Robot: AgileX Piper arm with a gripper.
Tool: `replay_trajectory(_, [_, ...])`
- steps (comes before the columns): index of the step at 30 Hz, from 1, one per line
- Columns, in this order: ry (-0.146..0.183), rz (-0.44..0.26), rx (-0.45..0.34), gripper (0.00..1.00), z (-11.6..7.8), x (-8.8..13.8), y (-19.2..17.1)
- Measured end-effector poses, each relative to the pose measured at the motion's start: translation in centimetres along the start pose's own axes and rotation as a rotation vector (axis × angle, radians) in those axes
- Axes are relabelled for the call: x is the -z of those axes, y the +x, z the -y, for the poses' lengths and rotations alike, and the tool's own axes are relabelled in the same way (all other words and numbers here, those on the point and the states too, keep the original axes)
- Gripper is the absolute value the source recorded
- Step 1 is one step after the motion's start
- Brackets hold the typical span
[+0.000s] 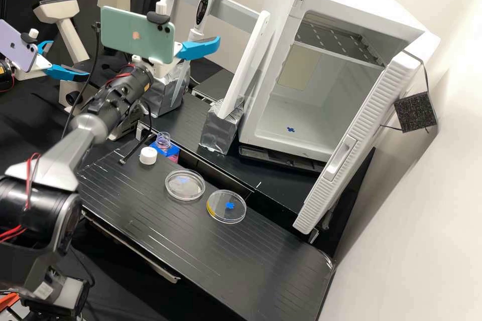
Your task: Use the pipette
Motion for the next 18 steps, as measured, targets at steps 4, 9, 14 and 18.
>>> replay_trajectory(4, [-0.006,0.02,0.026,1.0,0.4,0.4,1.9])
replay_trajectory(9, [0.002,0.029,0.059,1.0,1.1,0.5,3.7])
replay_trajectory(14, [0.017,0.044,0.092,1.0,1.7,0.2,5.1])
replay_trajectory(18, [0.016,0.05,0.096,0.0,1.9,0.0,5.8])
